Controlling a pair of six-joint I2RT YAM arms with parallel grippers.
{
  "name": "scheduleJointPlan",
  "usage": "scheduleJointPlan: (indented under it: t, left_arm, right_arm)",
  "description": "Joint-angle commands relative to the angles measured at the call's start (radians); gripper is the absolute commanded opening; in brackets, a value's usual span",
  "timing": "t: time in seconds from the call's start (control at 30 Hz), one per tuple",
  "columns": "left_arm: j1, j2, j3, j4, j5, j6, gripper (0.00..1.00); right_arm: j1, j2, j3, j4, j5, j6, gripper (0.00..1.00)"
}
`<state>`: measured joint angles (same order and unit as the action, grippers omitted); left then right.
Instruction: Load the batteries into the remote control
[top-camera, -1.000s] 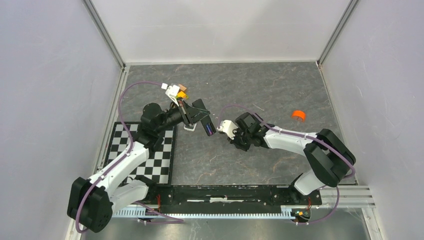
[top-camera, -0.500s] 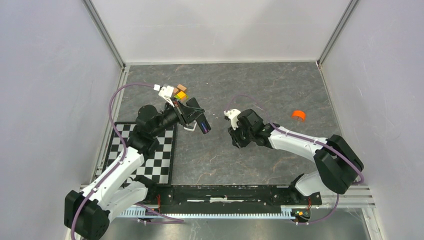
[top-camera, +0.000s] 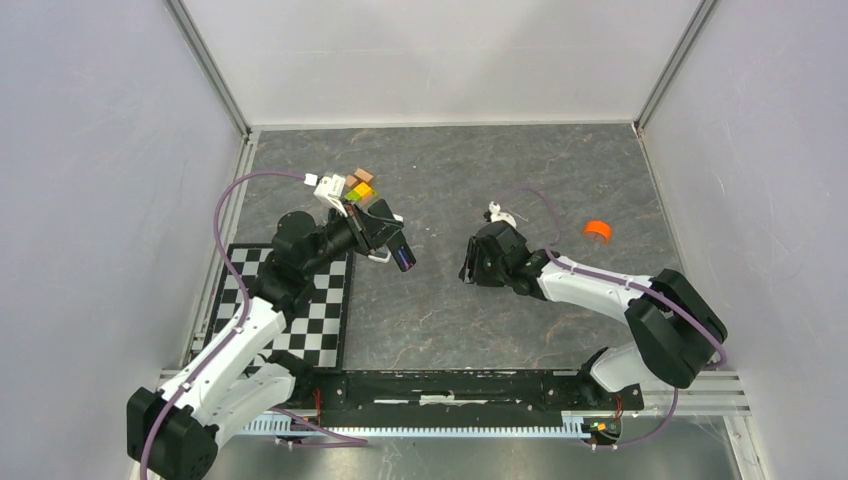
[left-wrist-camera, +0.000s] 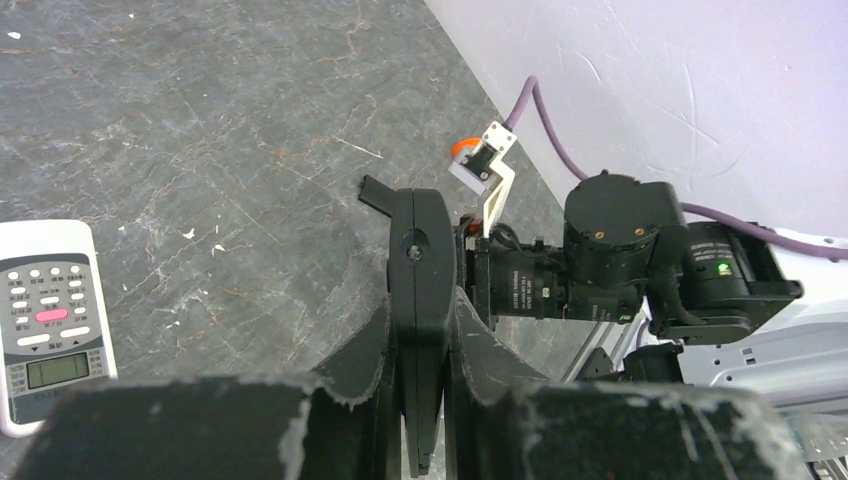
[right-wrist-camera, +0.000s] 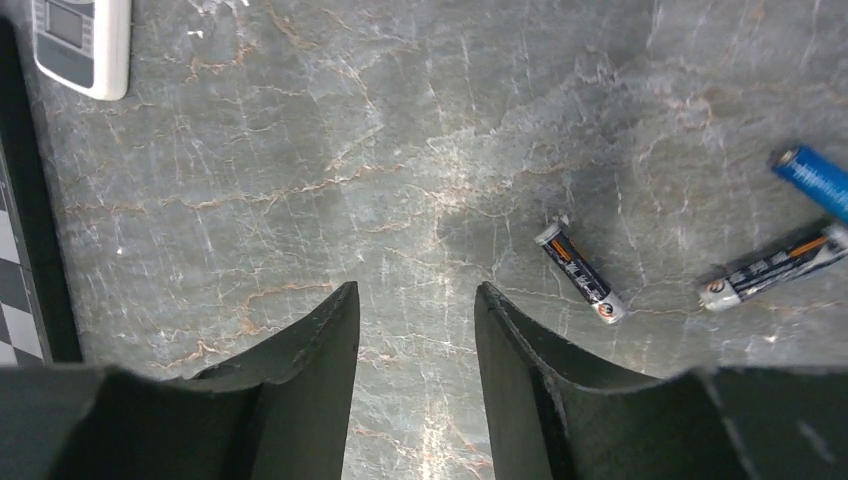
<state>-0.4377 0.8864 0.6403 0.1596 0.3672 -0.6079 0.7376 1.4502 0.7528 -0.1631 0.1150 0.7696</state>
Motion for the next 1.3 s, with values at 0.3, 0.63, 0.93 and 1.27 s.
scheduleJointPlan:
  t: [0.3,0.63,0.93,1.27]
  left_arm:
    - [0.003,-0.001,0.01,0.221,0.203,-0.013,0.02]
    - [0.003,-0.007,0.006,0.223,0.198,-0.007,0.02]
    - [0.004,0.003,0.018,0.164,0.145,-0.003,0.02]
    - [0.004,0.02,0.026,0.087,0.088,0.008,0.02]
  right_arm:
    - [-0.027,-0.004,-0.112,0.104,0.059,0.256,0.52]
    - [-0.063,-0.058,-0.093,0.174,0.001,-0.003,0.46]
    - [-0.07,-0.033,0.005,-0.007,0.034,-0.436,0.53]
    - [-0.066,0.088,0.1,-0.17,-0.022,-0.735,0.55]
